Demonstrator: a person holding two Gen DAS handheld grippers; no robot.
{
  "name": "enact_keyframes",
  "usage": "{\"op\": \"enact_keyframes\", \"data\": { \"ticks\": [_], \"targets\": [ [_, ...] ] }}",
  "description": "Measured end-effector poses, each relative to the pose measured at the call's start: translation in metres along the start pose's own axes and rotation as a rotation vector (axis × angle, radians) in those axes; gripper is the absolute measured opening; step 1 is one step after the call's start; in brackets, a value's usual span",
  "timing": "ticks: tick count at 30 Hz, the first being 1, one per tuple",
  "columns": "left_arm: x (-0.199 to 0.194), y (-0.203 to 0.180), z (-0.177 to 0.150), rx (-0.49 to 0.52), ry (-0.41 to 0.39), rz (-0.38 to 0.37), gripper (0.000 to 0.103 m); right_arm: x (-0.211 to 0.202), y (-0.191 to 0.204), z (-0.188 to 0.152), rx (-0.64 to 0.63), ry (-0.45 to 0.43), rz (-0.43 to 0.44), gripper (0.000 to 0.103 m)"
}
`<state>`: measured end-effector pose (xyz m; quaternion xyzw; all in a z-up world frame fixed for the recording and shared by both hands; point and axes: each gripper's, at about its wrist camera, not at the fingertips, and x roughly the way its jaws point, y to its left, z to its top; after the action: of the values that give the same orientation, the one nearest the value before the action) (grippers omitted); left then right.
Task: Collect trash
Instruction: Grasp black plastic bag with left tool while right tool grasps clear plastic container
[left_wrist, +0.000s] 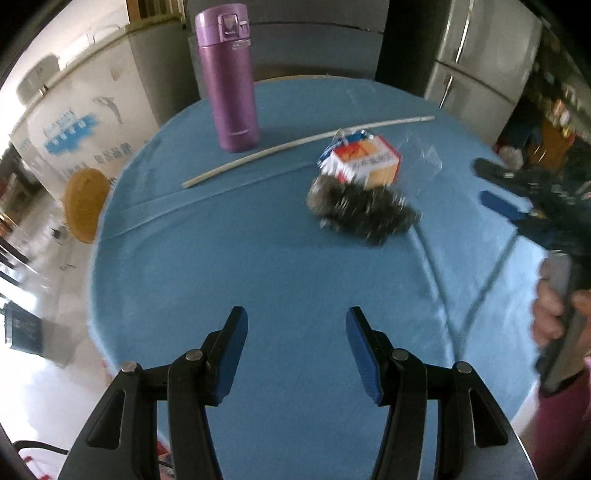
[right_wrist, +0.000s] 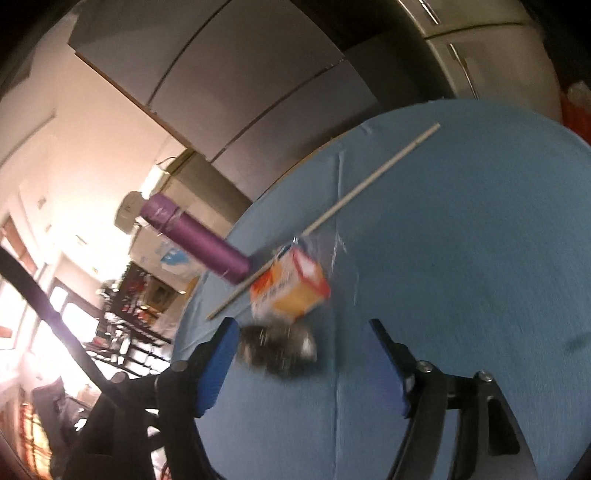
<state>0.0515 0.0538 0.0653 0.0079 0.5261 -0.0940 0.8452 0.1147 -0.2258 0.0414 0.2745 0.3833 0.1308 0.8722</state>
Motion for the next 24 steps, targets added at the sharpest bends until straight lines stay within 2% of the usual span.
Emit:
{"op": "enact_keyframes", "data": {
  "ticks": [3,6,8,12,17,18,19,20,24],
  "targets": [
    [0.012,0.0,0.026,-0.029,-0.003,-0.048,0.056,0.022,0.006,0.017,0.008,-0.01,-0.057,0.075],
    [0.024,0.0,0.051,-0.038,-0.034,-0.075,0.07,0.04,0.006,0.027,0.019,-0.006,-0.1,0.075],
    [0.036,0.002,0.064,-0.052,-0.036,-0.082,0.07,0.051,0.005,0.031,0.029,0.002,-0.141,0.075],
    [0.073,0.006,0.084,-0.078,0.004,-0.145,0.07,0.066,0.001,0.038,0.06,0.028,-0.135,0.075],
    [0.105,0.008,0.093,-0.135,0.035,-0.234,0.069,0.079,-0.006,0.041,0.079,0.053,-0.151,0.073],
    [0.107,0.006,0.092,-0.133,0.031,-0.243,0.066,0.08,-0.008,0.04,0.072,0.054,-0.155,0.07],
    [0.11,0.002,0.093,-0.124,0.033,-0.251,0.054,0.08,-0.009,0.039,0.067,0.052,-0.131,0.062],
    [0.114,-0.001,0.093,-0.12,0.04,-0.252,0.049,0.079,-0.009,0.039,0.067,0.051,-0.1,0.054],
    [0.112,-0.006,0.092,-0.122,0.015,-0.259,0.038,0.069,-0.007,0.037,0.025,0.031,-0.103,0.049]
  ]
}}
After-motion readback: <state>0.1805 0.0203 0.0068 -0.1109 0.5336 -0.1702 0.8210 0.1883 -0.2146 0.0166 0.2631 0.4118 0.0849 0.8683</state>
